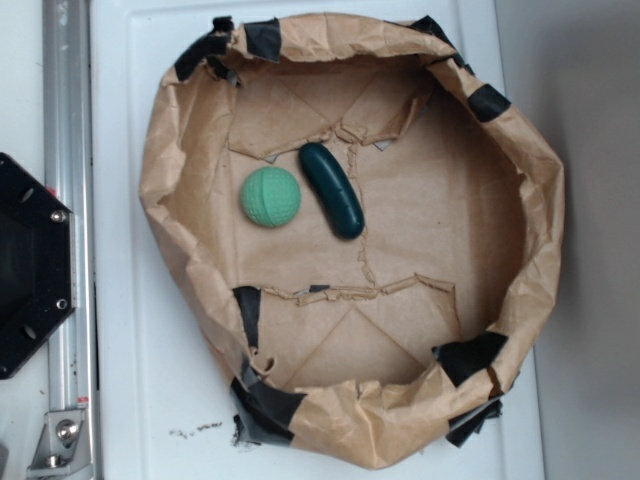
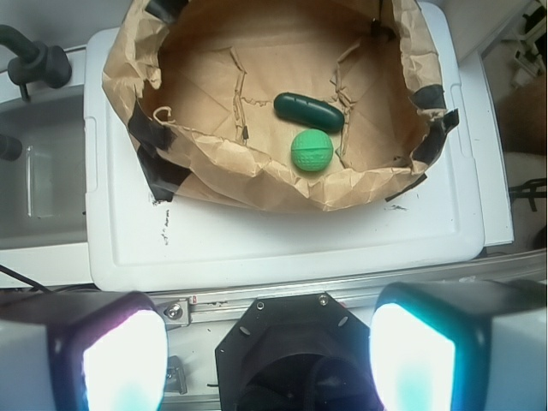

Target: Grab the plastic pickle.

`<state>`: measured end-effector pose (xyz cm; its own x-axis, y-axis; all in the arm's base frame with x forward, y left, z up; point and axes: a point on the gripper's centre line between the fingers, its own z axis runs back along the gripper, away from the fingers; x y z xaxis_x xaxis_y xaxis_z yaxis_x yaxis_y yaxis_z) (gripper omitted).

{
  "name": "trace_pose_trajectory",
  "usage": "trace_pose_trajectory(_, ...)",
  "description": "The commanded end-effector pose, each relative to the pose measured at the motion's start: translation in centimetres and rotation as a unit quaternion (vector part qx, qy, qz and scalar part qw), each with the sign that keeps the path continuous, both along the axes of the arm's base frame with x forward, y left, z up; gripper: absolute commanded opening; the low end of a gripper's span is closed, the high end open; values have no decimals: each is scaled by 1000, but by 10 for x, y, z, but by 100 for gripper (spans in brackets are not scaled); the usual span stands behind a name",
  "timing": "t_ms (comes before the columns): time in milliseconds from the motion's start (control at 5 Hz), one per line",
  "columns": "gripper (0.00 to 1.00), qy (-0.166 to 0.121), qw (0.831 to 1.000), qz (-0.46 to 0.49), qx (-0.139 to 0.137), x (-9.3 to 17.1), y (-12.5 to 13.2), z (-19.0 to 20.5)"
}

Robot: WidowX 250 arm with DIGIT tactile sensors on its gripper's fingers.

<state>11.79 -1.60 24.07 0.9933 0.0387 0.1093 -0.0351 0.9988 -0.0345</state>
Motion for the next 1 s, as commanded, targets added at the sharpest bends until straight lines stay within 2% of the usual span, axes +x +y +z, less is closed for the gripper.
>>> trace_pose_trajectory(0, 100, -70, 967, -242, 41, 103, 15, -22)
trace_pose_trajectory(200, 100, -77, 948, -303, 64, 154, 10, -71)
trace_pose_trajectory(400, 100, -88, 976, -182, 77, 147, 19, -115)
trace_pose_trajectory(800, 100, -88, 976, -182, 77, 147, 19, -115)
